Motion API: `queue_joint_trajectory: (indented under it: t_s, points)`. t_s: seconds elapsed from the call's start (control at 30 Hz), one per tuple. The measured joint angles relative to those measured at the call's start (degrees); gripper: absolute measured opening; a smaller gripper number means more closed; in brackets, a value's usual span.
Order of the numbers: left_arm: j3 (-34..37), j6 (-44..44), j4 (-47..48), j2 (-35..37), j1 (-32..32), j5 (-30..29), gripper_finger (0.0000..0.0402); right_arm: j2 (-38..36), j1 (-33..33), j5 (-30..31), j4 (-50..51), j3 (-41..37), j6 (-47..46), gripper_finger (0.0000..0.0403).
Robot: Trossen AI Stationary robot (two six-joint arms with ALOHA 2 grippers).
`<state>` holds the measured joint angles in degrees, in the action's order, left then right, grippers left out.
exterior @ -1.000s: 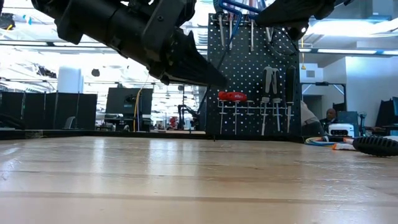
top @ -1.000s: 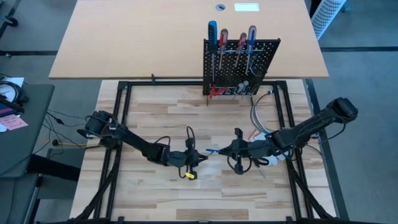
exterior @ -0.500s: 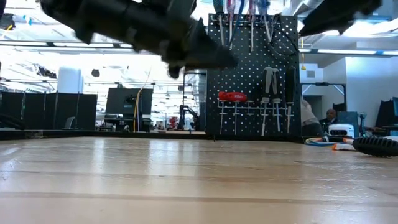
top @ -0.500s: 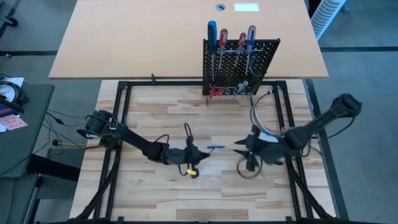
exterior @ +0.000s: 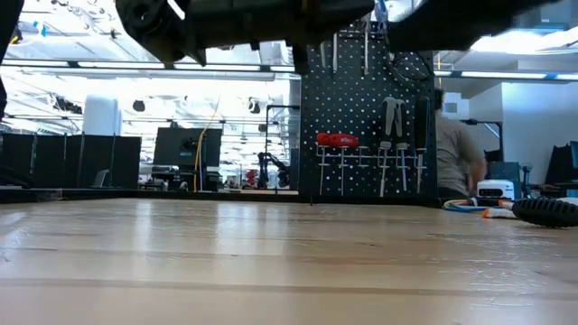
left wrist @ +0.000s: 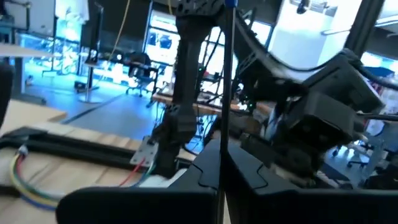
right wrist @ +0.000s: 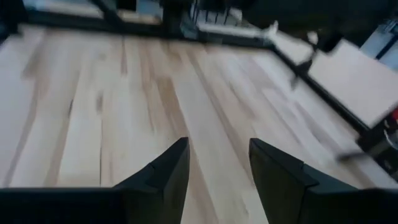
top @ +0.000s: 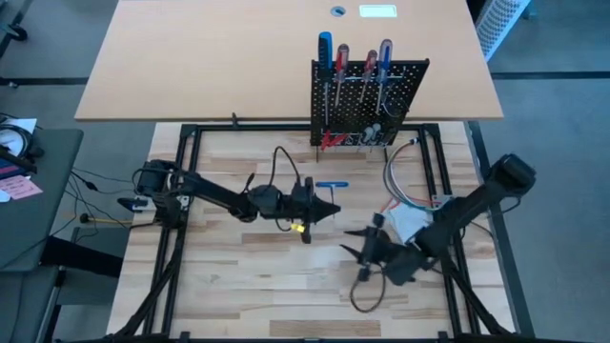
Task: Hang tools onto peg board
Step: Hang the blue pick tool on the peg board
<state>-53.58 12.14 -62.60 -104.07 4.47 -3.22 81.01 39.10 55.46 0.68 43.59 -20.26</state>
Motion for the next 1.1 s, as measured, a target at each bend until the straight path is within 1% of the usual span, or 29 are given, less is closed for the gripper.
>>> queue_joint_trajectory:
  t_s: [0.1,0.13,0.2,0.27,0.33,0.4,0.53,0.67,0.83,0.97,1.1]
  points:
    - [-0.8,-2.1,0.3,0.0,1.1,0.1,0.0,3.3,-4.1,-2.3,-12.7,0.0,7.6,0.0172]
    - [-0.9,-2.7,0.3,0.0,1.4,0.1,0.0,3.8,-5.4,-3.3,-15.5,0.0,9.0,0.0171]
    - [-1.1,-3.2,0.2,0.0,2.1,0.2,0.0,3.9,-7.7,-3.9,-17.9,0.0,10.0,0.017]
    - [-1.1,-3.4,0.1,0.0,2.6,0.2,0.0,3.1,-9.4,-4.0,-17.5,0.0,10.1,0.0166]
    - [-1.1,-3.3,0.3,0.0,2.8,0.2,0.0,1.8,-10.4,-5.6,-17.2,0.0,10.1,0.016]
    - [-1.1,-3.4,0.6,0.0,3.1,0.2,0.0,0.5,-10.8,-7.4,-17.6,0.0,10.1,0.0151]
    - [-1.1,-3.5,0.7,0.0,3.6,0.1,0.0,-0.4,-10.7,-7.7,-17.5,0.0,11.1,0.0125]
    - [-1.1,-3.9,0.7,0.0,3.8,0.1,0.0,-0.4,-9.7,-7.8,-17.7,0.0,12.9,0.0085]
    - [-1.1,-4.3,0.6,0.0,3.9,0.0,0.0,-0.4,-9.0,-7.6,-17.8,0.0,13.2,0.0016]
    - [-1.1,-4.4,0.5,0.0,3.8,0.0,0.0002,-0.5,-9.2,-7.6,-17.8,0.0,13.0,0.001]
    - [-1.1,-5.0,1.5,-0.1,3.8,0.0,0.0018,-0.5,-9.6,-7.6,-16.5,0.0,13.0,0.0003]
